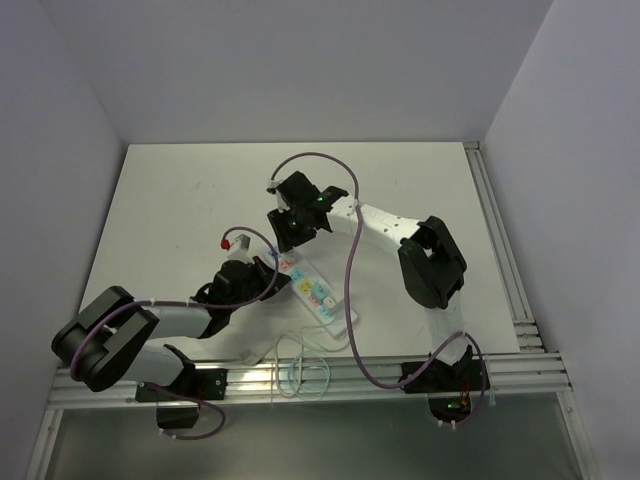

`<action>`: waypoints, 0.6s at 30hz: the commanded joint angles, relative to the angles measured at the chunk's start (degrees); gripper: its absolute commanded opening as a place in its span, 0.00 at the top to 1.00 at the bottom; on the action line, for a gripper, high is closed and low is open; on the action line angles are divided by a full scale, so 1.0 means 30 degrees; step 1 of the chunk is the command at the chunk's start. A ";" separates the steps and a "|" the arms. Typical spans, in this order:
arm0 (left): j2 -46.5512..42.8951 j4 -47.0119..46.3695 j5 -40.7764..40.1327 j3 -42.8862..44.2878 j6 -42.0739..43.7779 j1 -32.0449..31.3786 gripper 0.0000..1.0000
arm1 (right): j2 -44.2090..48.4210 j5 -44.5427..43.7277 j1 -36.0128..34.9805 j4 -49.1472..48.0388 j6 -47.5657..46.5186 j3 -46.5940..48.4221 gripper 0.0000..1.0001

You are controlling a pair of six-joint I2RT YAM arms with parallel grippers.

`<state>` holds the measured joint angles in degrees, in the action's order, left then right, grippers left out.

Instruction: Insert the plug

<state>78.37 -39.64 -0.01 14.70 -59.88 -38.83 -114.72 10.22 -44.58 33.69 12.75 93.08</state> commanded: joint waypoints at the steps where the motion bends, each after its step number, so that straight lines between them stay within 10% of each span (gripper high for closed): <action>1: -0.0019 -0.0616 0.0559 0.0168 -0.0402 -0.0006 1.00 | -0.0402 0.0460 0.0181 0.0955 -0.0443 0.1287 0.50; 5: 0.0244 0.0377 0.0677 0.0577 -0.0841 -0.0006 1.00 | -0.0580 0.0258 0.0181 0.0811 -0.0327 0.1319 0.65; 9: 0.0653 0.0819 0.1057 0.0901 -0.1426 0.0111 1.00 | 0.0063 -0.0622 0.0152 -0.0445 0.0142 -0.0085 0.99; 18: 0.0801 0.1932 0.1060 0.1194 -0.2277 0.0140 1.00 | 0.2904 -0.3376 -0.0316 -0.5805 0.1548 -0.5210 1.00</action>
<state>81.03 -36.23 3.20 17.26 -65.54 -38.63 -109.08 6.15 -44.91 22.20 16.25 82.11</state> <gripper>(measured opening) 0.013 0.267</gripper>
